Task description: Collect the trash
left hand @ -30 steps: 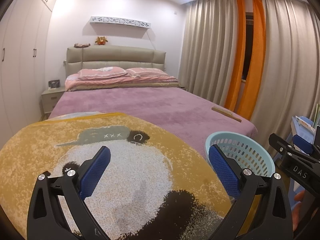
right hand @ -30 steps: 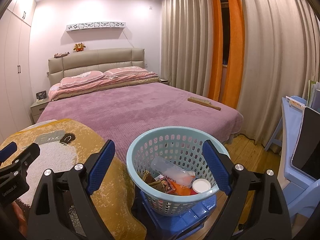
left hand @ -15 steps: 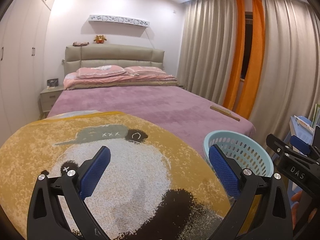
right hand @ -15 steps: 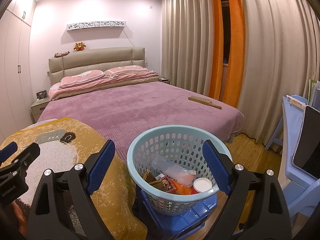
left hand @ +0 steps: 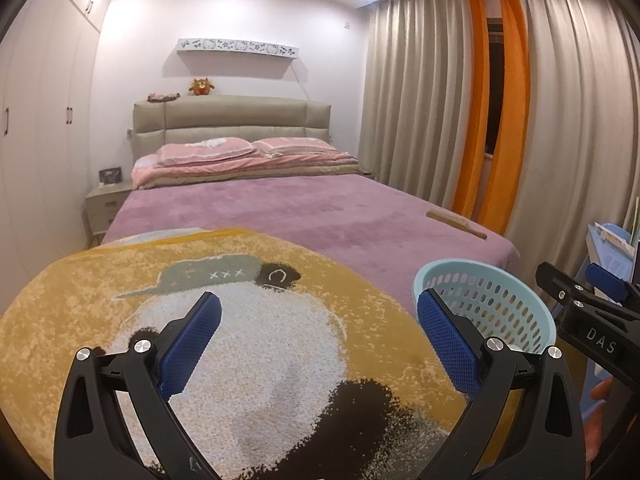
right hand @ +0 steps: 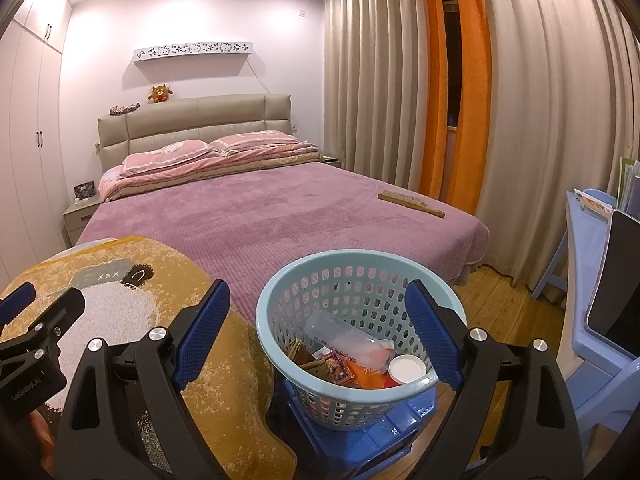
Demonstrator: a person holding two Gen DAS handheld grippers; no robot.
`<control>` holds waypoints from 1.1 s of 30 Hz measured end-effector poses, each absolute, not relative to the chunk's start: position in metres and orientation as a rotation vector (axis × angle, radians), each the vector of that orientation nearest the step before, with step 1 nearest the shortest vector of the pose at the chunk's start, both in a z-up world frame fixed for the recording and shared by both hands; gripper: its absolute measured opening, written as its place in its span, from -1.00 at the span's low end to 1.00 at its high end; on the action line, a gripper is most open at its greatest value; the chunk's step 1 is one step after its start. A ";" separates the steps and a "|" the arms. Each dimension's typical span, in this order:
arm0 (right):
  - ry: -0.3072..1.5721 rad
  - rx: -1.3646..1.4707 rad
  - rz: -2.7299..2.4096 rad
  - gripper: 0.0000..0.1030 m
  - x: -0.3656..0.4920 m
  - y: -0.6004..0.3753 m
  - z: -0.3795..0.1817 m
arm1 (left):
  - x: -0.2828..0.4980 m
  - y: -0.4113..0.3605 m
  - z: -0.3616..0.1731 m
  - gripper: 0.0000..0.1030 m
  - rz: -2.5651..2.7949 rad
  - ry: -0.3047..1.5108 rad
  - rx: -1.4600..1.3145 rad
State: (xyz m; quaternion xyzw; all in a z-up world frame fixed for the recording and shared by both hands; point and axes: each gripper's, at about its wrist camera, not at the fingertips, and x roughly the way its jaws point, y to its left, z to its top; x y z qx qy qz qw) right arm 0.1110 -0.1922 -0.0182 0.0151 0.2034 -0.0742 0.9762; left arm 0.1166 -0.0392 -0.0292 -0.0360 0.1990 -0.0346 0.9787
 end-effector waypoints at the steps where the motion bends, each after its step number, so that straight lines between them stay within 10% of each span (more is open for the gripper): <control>1: 0.410 0.030 -0.150 0.65 0.111 -0.192 -0.018 | 0.117 -0.039 -0.029 0.85 -0.070 0.400 -0.071; 33: 0.418 0.036 -0.147 0.65 0.112 -0.192 -0.019 | 0.118 -0.040 -0.029 0.85 -0.069 0.401 -0.065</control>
